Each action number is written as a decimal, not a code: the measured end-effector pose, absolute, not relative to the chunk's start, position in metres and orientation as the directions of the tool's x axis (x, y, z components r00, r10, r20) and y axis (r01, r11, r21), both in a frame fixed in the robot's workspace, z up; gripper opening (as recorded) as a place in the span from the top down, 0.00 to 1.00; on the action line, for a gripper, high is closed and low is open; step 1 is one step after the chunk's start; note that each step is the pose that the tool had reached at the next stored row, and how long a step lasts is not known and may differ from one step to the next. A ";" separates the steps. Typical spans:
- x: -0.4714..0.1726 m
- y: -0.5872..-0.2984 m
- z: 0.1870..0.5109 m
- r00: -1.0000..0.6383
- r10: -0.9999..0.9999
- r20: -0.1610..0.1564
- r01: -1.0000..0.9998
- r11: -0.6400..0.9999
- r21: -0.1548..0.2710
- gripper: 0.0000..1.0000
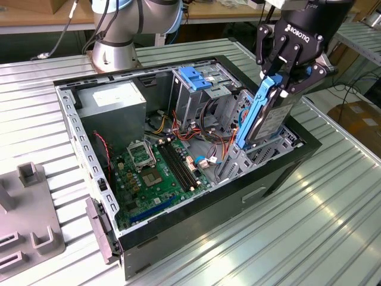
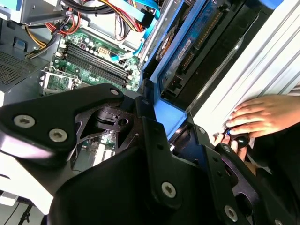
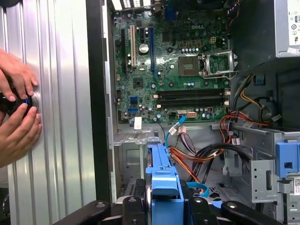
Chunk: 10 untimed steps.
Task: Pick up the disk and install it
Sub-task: 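Insert the disk into the insertion slot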
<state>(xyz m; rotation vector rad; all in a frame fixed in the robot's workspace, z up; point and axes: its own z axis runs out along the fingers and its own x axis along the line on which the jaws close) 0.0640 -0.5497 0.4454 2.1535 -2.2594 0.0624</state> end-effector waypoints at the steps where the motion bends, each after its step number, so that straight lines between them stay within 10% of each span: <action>1: 0.064 -0.550 0.444 -0.048 -0.998 0.042 -0.999 0.047 -0.015 0.63; 10: 0.064 -0.550 0.425 -0.047 -0.998 0.042 -0.999 0.047 -0.015 0.63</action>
